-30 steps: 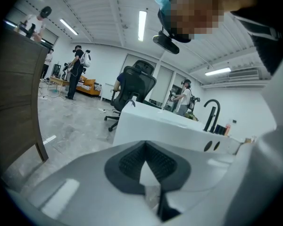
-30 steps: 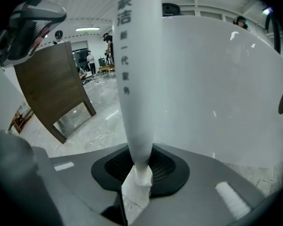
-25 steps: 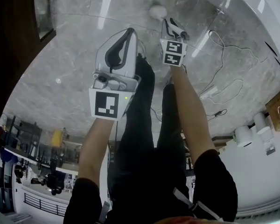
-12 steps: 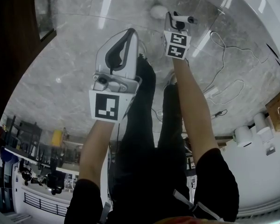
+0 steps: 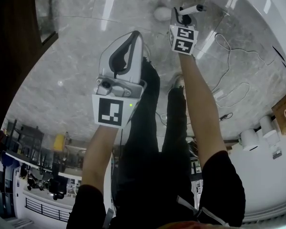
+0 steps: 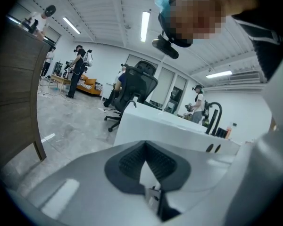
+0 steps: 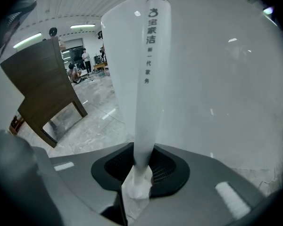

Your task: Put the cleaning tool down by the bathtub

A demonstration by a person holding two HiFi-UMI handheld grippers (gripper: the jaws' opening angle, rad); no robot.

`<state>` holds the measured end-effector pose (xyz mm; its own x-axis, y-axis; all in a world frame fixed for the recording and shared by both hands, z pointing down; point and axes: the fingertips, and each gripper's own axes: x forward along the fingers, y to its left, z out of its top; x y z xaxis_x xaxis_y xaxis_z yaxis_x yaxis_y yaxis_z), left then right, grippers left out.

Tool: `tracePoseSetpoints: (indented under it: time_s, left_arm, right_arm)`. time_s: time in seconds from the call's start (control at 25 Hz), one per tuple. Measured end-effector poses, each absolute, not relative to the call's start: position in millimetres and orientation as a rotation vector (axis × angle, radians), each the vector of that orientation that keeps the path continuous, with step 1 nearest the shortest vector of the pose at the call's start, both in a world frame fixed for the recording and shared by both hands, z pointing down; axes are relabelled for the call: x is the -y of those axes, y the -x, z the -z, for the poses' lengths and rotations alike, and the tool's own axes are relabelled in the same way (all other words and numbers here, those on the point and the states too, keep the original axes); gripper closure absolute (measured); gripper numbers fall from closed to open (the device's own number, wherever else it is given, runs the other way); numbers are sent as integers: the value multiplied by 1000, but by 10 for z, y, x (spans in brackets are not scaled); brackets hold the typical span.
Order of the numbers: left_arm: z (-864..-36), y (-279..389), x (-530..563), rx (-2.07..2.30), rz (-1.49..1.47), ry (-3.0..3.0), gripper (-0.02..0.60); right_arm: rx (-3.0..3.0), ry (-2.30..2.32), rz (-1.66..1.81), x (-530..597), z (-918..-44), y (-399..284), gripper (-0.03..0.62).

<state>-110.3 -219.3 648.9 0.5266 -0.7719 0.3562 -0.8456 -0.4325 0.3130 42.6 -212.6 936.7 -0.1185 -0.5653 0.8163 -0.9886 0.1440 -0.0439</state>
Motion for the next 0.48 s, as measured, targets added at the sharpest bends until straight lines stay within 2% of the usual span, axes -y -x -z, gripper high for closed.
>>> tracePoseSetpoints:
  time_s: [0.48]
  left_arm:
    - [-6574, 1219, 2200, 1324, -202, -2288, 574]
  right_arm:
    - [1738, -1504, -870, 2412, -9513, -490, 505]
